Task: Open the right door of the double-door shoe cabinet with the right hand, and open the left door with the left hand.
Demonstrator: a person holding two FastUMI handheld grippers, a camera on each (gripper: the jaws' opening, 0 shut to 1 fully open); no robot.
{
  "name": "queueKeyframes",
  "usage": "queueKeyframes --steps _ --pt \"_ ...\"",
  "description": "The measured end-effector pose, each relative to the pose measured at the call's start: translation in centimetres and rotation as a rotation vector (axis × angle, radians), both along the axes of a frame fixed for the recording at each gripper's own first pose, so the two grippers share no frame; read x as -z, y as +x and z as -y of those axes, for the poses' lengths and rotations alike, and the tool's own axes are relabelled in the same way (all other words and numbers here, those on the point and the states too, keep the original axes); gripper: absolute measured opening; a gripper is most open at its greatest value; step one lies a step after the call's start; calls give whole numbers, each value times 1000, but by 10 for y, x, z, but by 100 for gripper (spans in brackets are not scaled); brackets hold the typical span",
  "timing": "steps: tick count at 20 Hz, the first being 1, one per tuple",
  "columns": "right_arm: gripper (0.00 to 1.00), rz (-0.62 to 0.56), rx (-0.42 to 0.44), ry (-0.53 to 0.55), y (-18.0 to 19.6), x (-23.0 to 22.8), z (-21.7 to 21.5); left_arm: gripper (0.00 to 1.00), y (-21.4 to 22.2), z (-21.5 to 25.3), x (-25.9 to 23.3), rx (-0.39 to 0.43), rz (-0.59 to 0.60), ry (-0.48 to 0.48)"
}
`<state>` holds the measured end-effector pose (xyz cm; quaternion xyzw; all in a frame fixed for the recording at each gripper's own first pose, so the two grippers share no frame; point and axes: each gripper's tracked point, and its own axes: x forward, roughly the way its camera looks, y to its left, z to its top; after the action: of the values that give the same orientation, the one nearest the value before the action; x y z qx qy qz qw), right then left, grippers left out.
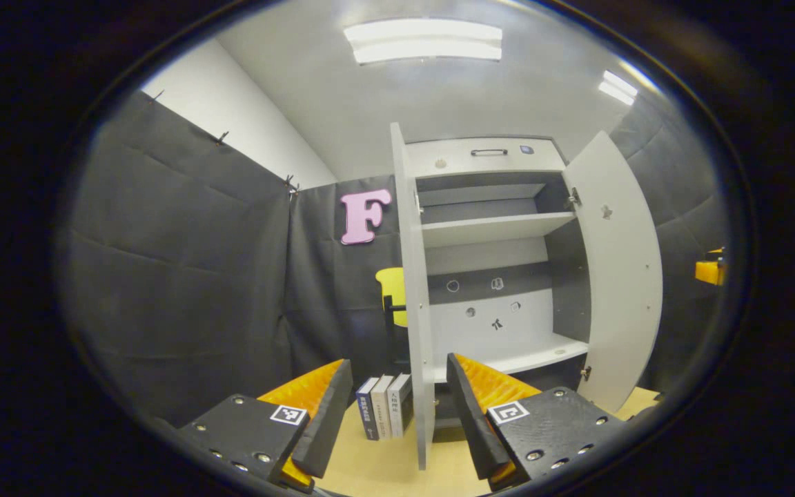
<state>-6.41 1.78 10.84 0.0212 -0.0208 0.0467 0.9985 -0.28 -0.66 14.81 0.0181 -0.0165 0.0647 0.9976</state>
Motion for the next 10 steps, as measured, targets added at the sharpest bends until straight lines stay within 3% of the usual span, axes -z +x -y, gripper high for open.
queueKeyframes --steps 10 --pt "97 -7 15 17 4 1 5 80 4 2 0 -1 3 -1"
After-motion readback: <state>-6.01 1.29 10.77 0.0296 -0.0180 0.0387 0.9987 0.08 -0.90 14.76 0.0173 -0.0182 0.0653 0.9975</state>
